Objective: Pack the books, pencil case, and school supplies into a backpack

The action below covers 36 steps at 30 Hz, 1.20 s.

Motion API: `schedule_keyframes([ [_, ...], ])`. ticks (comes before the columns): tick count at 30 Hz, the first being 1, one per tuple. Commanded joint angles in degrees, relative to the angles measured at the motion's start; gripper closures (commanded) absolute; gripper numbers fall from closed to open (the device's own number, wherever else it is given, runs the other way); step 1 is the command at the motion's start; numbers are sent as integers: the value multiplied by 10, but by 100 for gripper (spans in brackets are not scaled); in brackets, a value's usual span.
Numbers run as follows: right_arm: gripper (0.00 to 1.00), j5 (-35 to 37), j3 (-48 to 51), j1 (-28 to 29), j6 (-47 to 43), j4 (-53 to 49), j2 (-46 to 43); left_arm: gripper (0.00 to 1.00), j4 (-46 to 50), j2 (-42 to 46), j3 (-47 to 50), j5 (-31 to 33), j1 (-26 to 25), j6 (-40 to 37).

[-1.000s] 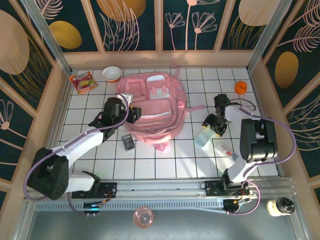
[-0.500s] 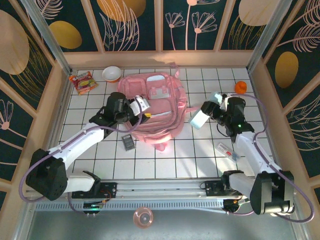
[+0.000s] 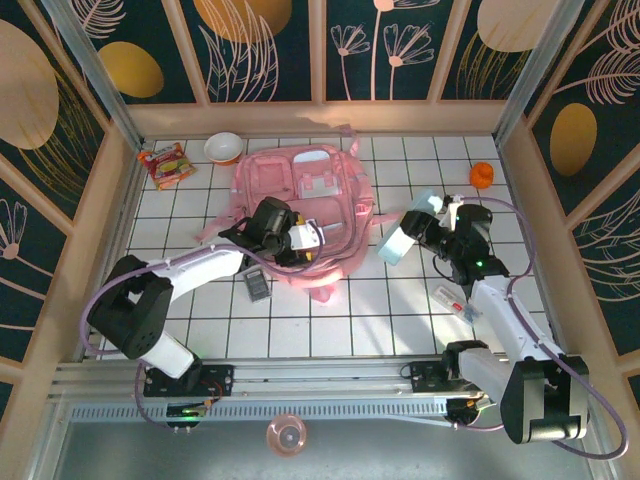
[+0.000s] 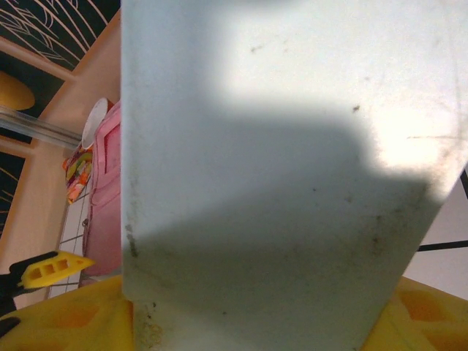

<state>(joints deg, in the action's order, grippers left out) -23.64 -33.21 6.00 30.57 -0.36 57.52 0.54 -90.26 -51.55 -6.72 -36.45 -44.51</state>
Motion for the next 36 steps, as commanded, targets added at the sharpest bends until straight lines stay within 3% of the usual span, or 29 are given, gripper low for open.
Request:
schedule_keyframes([
  [1, 47, -14, 3, 3, 2, 31, -11, 22, -69, -13, -13, 33, -1, 23],
  [6, 50, -20, 4, 4, 0, 31, -15, 19, -74, -51, -18, 46, -1, -7],
  [8, 50, -18, 4, 4, 3, 28, -19, 24, -74, -63, -18, 55, -1, -21],
  [10, 50, -10, 3, 4, 10, 23, -24, 58, -86, -58, -16, 61, -2, -11],
  [11, 49, -10, 4, 4, 14, 25, -27, 69, -99, -46, -11, 56, -1, 2],
  [15, 49, -17, 10, 5, 29, 30, -43, 99, -120, 22, -9, 20, -2, 75],
  [20, 48, -18, 2, 6, 51, 10, -56, 100, -139, 101, -24, -10, -1, 189],
  [25, 49, -41, 1, 24, 114, 28, -58, 100, -144, 123, -64, -15, -1, 266],
  [31, 48, 11, 7, 108, 243, 48, -53, 100, -151, 111, -97, -5, -1, 331],
  [36, 48, 53, 14, 195, 361, 120, -13, 100, -151, 99, -109, 0, -1, 340],
])
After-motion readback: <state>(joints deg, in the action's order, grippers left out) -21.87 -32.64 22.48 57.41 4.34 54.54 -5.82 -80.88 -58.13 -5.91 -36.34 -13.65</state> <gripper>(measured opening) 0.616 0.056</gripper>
